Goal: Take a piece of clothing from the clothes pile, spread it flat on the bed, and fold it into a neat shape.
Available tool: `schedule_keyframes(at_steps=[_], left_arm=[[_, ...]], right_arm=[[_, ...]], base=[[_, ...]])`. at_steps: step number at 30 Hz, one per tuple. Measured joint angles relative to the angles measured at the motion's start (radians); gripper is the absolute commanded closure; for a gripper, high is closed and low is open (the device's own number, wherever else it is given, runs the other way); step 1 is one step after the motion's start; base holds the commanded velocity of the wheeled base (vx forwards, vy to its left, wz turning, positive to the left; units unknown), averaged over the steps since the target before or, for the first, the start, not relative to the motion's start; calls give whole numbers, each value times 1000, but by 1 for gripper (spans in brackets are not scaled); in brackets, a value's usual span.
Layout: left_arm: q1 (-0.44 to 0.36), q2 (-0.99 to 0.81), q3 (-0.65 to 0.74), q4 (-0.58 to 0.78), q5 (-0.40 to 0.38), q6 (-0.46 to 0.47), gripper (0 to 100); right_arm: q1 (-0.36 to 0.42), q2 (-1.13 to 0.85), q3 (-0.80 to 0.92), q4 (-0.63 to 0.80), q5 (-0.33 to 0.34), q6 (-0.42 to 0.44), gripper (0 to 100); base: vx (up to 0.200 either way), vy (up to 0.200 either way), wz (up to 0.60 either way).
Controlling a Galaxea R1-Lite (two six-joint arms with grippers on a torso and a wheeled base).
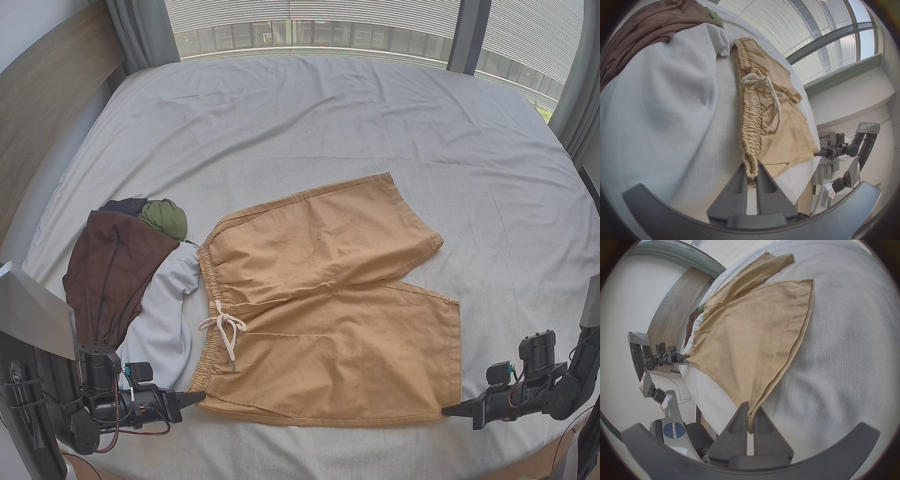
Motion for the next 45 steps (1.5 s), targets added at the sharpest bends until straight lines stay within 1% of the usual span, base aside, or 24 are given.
schedule_keyframes(at_steps=[7, 15, 18, 19, 21, 24, 26, 33, 39, 45], left_arm=[[-5, 5, 2, -2, -1, 7, 100], [-7, -3, -16, -8, 0, 7, 100], [-6, -13, -43, -9, 0, 3, 100], [-5, -18, -53, -9, 0, 0, 100], [-5, -28, -71, -9, 1, -5, 100], [-5, -51, -103, -10, 3, -12, 100], [-5, -70, -121, -10, 4, -27, 100], [-14, -136, -178, -10, 16, -128, 100], [-17, -158, -214, -10, 39, -139, 100], [-16, -166, -238, -11, 64, -163, 100]], right_arm=[[1, -1, 16, -4, 0, -4, 100], [-2, -17, -3, -45, 6, 10, 100], [-4, -39, -19, -63, 24, 43, 100], [-5, -51, -27, -66, 28, 67, 100], [-5, -75, -43, -73, 29, 104, 100], [-3, -113, -66, -94, 27, 127, 100], [-2, -135, -76, -111, 27, 134, 100], [0, -171, -106, -139, 26, 153, 100], [-1, -181, -140, -145, 19, 172, 100], [0, -185, -161, -198, 14, 190, 100]], base=[[0, 0, 0], [0, 0, 0], [0, 0, 0], [0, 0, 0], [0, 0, 0], [0, 0, 0], [0, 0, 0], [0, 0, 0], [0, 0, 0], [0, 0, 0]])
